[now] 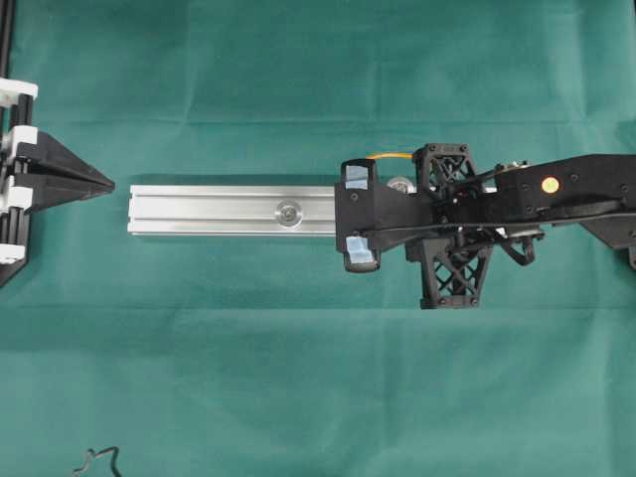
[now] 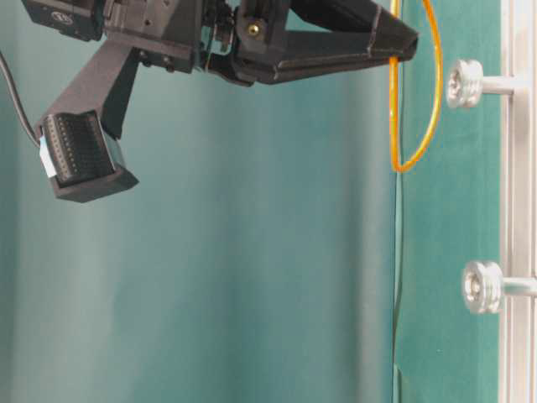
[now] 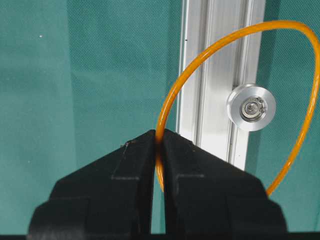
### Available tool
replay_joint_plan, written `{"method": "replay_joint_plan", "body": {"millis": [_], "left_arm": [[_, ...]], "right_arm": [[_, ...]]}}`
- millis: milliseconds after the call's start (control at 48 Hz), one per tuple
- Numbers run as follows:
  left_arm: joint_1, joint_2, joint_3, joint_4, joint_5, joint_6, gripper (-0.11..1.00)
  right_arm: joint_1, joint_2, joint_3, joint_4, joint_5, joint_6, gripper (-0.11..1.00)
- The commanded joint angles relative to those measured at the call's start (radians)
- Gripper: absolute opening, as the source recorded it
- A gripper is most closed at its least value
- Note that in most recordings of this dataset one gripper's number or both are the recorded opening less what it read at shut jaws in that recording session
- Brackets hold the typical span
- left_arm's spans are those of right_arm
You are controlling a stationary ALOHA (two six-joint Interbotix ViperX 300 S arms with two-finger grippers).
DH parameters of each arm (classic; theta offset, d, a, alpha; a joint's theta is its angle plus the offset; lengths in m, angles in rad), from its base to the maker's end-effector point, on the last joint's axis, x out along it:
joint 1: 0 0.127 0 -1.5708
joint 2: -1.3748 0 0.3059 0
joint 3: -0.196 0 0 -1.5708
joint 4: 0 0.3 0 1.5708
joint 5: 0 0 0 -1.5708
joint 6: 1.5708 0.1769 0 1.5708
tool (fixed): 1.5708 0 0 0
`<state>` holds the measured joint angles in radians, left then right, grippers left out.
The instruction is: Hook the rubber onto the shaft.
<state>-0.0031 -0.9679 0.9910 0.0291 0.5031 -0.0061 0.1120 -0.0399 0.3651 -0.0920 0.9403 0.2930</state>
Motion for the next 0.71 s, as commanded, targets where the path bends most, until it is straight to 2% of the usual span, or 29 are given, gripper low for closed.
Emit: {"method": "replay_joint_plan", "body": {"millis": [0,688], "left_arm": [[0.002,0.006,-0.031,0.002,-0.005,0.0,0.0],[0.002,0.006,-0.031,0.002,-0.005,-0.002,0.0]], "right_arm": [[0.0,-0.012,-0.009,0.002,-0.006,0.002,0.06],[0.028,-0.012,-0.012,0.006,-0.011,0.006,0.06]]}}
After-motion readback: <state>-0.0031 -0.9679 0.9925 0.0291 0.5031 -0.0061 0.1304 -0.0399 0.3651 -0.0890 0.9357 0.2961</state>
